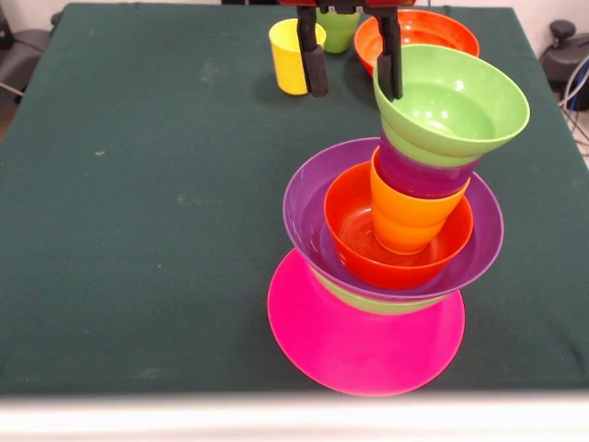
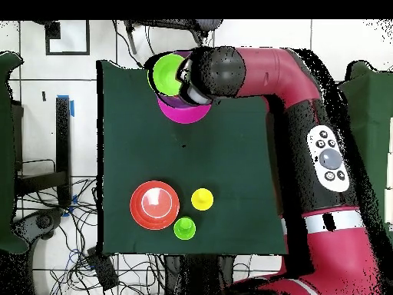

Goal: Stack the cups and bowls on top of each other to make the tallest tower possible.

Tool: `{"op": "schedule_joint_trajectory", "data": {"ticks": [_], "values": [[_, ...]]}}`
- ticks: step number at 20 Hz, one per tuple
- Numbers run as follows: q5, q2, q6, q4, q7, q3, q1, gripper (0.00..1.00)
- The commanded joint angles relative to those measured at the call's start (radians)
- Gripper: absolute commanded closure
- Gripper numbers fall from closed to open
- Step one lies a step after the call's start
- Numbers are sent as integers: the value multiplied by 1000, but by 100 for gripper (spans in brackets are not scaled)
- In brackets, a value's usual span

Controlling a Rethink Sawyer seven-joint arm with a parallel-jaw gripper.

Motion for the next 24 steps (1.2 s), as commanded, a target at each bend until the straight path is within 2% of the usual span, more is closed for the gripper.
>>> {"op": "schedule_joint_trajectory", "data": {"ticks": [1,24], "values": [[-33,20,-29,51,-151,-22,-9,0],[-35,25,-27,51,-151,-21,-8,0]]}}
